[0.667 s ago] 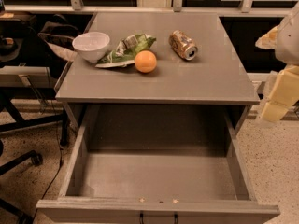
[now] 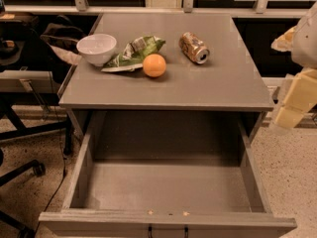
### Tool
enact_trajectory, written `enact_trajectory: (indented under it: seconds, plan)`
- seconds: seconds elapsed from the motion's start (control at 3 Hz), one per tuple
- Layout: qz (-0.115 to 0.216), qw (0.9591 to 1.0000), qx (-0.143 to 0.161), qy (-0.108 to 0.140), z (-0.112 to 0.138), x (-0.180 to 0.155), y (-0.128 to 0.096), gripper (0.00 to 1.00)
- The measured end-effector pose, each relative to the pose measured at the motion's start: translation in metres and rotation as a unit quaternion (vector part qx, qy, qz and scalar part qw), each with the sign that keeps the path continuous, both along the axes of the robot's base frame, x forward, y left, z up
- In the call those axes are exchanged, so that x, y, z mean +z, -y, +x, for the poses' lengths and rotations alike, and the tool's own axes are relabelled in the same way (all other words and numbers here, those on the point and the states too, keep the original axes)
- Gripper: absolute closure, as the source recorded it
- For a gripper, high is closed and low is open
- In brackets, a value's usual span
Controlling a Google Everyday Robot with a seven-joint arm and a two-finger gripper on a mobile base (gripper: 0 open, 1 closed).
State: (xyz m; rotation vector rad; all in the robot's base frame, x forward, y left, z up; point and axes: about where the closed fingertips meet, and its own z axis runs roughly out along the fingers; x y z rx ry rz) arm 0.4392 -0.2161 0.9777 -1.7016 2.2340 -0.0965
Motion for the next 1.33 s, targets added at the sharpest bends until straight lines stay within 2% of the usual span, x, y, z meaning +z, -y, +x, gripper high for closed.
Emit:
enact_trajectory:
  seconds: [0.33,0.67,1.33]
  plan:
    - [0.027,0.9991,-0.031,0.006,0.006,0.002,-0.002,0.00]
    - [0.058,0.9956,-0.072,0.011,0.014,0.002,-0.008,0.00]
    - [0.104,0.9824,-0.153,0.027,0.042,0.006,-0.023,0.00]
